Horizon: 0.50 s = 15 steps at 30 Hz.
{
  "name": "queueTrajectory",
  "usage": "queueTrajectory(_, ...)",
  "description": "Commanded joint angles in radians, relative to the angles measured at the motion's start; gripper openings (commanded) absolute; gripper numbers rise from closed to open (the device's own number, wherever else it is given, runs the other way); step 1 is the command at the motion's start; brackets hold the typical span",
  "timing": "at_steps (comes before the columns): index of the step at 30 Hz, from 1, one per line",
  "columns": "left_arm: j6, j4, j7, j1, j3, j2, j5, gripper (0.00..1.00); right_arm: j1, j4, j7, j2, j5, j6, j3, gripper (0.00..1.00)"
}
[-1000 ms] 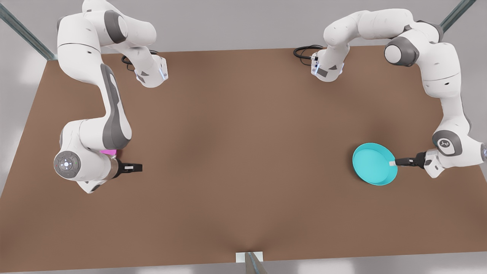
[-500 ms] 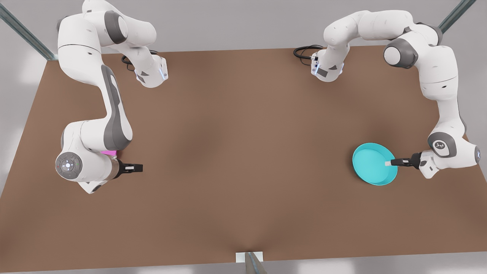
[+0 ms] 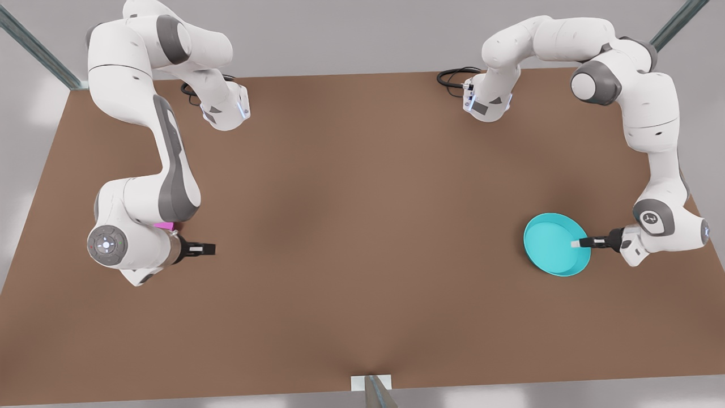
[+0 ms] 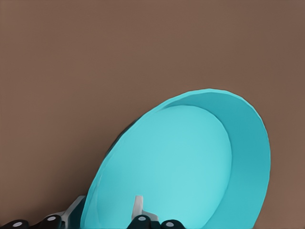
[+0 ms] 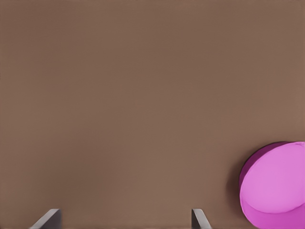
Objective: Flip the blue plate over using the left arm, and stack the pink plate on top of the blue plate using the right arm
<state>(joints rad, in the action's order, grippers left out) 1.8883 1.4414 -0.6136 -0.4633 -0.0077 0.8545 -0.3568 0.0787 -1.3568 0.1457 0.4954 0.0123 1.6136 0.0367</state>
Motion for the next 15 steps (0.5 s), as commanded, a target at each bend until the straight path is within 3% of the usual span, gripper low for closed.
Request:
queueTrajectory(1, 0.000, 0.001, 0.000, 0.000, 0.000, 0.000, 0.001, 0.57, 0.000, 0.001, 0.000, 0.000, 0.000, 0.000, 0.000, 1.00)
queueTrajectory(9, -0.002, -0.001, 0.000, 0.000, 0.000, -0.002, 0.015, 0.39, -0.005, -0.007, 0.037, 0.000, -0.003, -0.012, 0.000, 1.00)
queueTrajectory(15, -0.002, -0.001, 0.002, 0.000, 0.000, -0.002, 0.013, 0.33, -0.003, -0.007, 0.041, 0.002, -0.002, -0.009, 0.000, 1.00)
